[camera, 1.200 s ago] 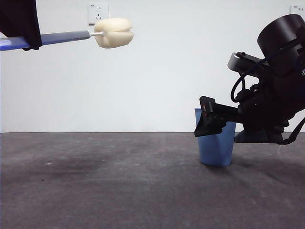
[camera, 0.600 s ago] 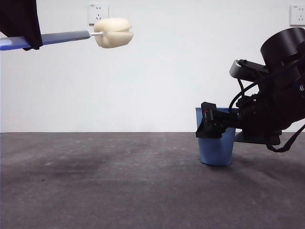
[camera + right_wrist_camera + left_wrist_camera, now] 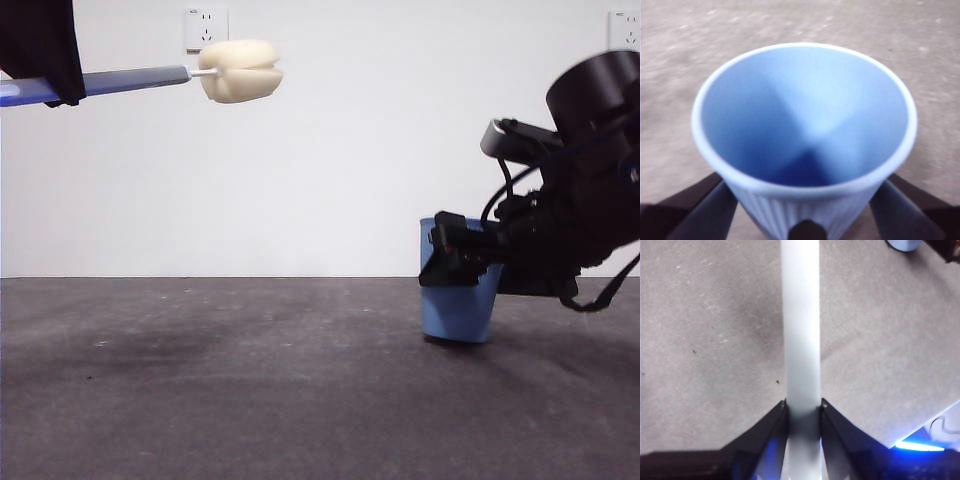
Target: Pick up the cup brush,pick up the cup,insert the brush into the cup,clean the cup,put the cup brush back,put the cup back to the fixed position on the table
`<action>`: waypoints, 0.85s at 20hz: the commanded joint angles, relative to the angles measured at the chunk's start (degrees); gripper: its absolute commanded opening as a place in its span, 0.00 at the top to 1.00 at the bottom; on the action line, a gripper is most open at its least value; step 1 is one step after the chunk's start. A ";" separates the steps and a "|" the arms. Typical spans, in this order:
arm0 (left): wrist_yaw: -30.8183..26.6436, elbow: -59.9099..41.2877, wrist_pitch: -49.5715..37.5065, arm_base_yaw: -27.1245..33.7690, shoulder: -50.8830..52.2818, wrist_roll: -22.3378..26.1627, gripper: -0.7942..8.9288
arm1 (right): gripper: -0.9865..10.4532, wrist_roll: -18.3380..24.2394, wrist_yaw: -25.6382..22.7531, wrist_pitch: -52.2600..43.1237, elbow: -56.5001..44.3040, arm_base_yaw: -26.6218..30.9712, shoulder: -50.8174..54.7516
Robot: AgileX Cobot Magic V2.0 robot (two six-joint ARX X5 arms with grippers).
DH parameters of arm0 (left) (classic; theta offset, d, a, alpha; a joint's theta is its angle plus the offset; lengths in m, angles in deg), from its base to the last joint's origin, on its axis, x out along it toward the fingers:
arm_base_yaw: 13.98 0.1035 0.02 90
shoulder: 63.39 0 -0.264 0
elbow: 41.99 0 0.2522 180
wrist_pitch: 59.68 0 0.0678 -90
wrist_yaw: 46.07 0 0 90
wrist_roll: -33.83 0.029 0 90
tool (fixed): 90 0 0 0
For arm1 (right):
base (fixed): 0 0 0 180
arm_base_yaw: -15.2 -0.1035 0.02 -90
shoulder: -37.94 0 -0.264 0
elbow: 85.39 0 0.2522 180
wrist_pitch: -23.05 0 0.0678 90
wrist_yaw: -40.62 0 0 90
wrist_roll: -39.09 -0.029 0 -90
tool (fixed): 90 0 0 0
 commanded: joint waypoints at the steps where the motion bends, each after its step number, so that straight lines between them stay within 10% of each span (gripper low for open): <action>1: -0.13 -0.33 0.96 0.02 -0.15 4.74 0.93 | 0.93 3.82 0.02 5.31 -0.39 -2.03 7.39; 10: -1.36 -0.33 7.19 0.00 -0.46 23.47 0.93 | 0.93 25.51 -14.45 59.67 11.78 -13.40 22.16; 17: 2.51 -0.33 15.87 -0.79 -3.28 29.18 0.93 | 0.93 38.82 -26.14 74.79 16.28 -23.96 22.14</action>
